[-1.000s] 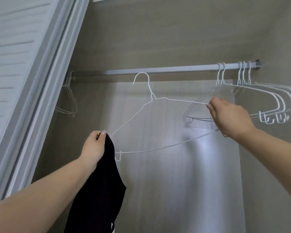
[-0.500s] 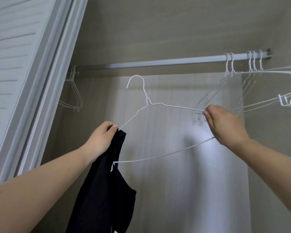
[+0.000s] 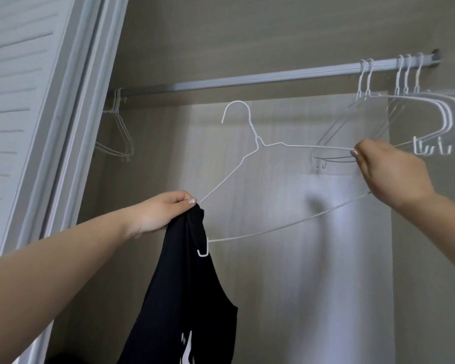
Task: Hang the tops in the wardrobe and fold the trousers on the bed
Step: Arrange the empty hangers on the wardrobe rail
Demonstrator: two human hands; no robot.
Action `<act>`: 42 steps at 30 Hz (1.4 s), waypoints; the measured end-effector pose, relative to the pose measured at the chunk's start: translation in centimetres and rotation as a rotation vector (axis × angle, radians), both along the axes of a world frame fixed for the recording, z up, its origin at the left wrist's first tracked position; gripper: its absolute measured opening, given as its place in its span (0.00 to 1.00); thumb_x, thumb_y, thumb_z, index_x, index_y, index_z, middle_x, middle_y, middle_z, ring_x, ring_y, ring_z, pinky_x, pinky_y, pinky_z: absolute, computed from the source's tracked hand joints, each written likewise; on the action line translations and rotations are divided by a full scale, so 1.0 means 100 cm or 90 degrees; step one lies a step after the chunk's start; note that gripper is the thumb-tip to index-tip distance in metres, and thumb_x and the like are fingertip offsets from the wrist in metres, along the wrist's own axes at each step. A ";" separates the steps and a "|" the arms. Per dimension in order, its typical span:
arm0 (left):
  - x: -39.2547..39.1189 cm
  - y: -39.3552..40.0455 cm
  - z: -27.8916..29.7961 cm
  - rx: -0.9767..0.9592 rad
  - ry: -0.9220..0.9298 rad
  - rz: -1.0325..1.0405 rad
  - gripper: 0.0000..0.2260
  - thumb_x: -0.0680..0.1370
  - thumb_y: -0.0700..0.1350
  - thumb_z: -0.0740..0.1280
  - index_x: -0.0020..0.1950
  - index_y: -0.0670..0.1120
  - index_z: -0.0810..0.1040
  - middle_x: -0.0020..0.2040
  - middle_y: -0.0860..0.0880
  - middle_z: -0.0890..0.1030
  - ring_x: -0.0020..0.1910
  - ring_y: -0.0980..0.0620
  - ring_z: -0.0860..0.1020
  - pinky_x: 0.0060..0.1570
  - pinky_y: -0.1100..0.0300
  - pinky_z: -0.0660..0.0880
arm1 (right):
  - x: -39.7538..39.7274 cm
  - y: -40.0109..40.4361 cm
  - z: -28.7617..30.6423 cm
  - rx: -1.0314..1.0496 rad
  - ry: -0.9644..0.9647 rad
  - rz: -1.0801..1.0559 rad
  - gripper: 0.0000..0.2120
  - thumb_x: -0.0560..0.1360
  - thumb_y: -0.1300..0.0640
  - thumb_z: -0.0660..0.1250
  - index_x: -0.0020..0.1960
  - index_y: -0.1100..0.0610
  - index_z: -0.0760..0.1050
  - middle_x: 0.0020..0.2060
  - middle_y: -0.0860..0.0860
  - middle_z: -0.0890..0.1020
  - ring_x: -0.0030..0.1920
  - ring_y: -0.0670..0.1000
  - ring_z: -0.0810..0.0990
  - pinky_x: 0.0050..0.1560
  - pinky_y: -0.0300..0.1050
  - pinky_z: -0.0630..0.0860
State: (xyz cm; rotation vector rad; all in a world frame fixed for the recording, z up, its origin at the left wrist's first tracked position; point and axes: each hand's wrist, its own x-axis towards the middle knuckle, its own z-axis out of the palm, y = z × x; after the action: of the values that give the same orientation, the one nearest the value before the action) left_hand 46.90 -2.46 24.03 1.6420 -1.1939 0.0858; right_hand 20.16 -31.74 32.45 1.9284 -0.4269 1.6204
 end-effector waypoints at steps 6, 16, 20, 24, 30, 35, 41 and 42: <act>-0.003 -0.004 -0.008 0.022 -0.056 0.022 0.11 0.81 0.49 0.60 0.41 0.50 0.75 0.31 0.60 0.74 0.31 0.61 0.70 0.34 0.69 0.66 | -0.004 0.006 0.002 -0.032 -0.003 0.000 0.15 0.80 0.50 0.54 0.47 0.61 0.71 0.41 0.61 0.74 0.38 0.65 0.77 0.36 0.51 0.70; -0.025 -0.016 -0.005 -0.116 -0.018 0.036 0.09 0.80 0.48 0.64 0.44 0.44 0.76 0.38 0.48 0.76 0.36 0.54 0.71 0.38 0.61 0.67 | 0.016 0.010 -0.022 -0.013 0.013 0.024 0.11 0.79 0.53 0.58 0.49 0.60 0.74 0.41 0.59 0.75 0.39 0.64 0.76 0.35 0.48 0.66; -0.029 -0.024 -0.010 -0.169 0.000 0.074 0.07 0.78 0.46 0.68 0.44 0.44 0.77 0.37 0.49 0.79 0.36 0.52 0.74 0.41 0.58 0.70 | 0.029 0.021 -0.032 -0.033 0.035 0.020 0.19 0.73 0.58 0.68 0.63 0.60 0.74 0.54 0.62 0.78 0.55 0.64 0.76 0.54 0.58 0.69; -0.028 -0.027 -0.013 -0.229 0.052 0.076 0.05 0.77 0.48 0.68 0.45 0.50 0.74 0.38 0.44 0.79 0.35 0.48 0.74 0.39 0.56 0.70 | 0.041 0.045 -0.053 -0.120 0.105 0.049 0.26 0.69 0.59 0.72 0.66 0.60 0.73 0.66 0.60 0.73 0.67 0.62 0.71 0.68 0.66 0.59; -0.039 -0.038 -0.011 -0.287 0.120 0.056 0.04 0.79 0.46 0.67 0.46 0.51 0.80 0.41 0.50 0.78 0.41 0.53 0.74 0.42 0.63 0.70 | 0.067 0.105 -0.114 -0.069 0.309 0.317 0.06 0.73 0.56 0.69 0.48 0.52 0.81 0.41 0.48 0.82 0.41 0.53 0.81 0.41 0.43 0.76; -0.052 -0.045 -0.006 -0.339 0.222 0.002 0.05 0.80 0.44 0.65 0.46 0.49 0.79 0.43 0.49 0.79 0.37 0.53 0.76 0.37 0.61 0.75 | 0.108 0.130 -0.169 0.359 0.468 0.456 0.10 0.76 0.48 0.62 0.49 0.53 0.76 0.42 0.49 0.81 0.44 0.49 0.79 0.48 0.47 0.75; -0.053 -0.044 -0.004 -0.392 0.301 0.015 0.06 0.80 0.44 0.64 0.45 0.43 0.76 0.33 0.47 0.73 0.30 0.49 0.72 0.35 0.58 0.73 | 0.124 0.144 -0.197 0.449 0.241 0.606 0.09 0.76 0.50 0.64 0.57 0.44 0.74 0.44 0.40 0.82 0.45 0.40 0.80 0.47 0.37 0.76; -0.050 -0.042 -0.003 -0.397 0.320 0.030 0.07 0.81 0.44 0.63 0.44 0.43 0.75 0.33 0.46 0.73 0.30 0.49 0.72 0.36 0.58 0.73 | 0.125 0.146 -0.199 0.455 0.205 0.632 0.12 0.76 0.51 0.65 0.59 0.43 0.73 0.45 0.38 0.82 0.46 0.39 0.80 0.47 0.35 0.76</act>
State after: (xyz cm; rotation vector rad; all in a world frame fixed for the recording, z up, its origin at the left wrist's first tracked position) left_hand 41.86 -6.67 23.69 1.0509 -0.6487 0.0621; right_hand 32.64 -17.17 12.54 3.2243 0.1788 1.7615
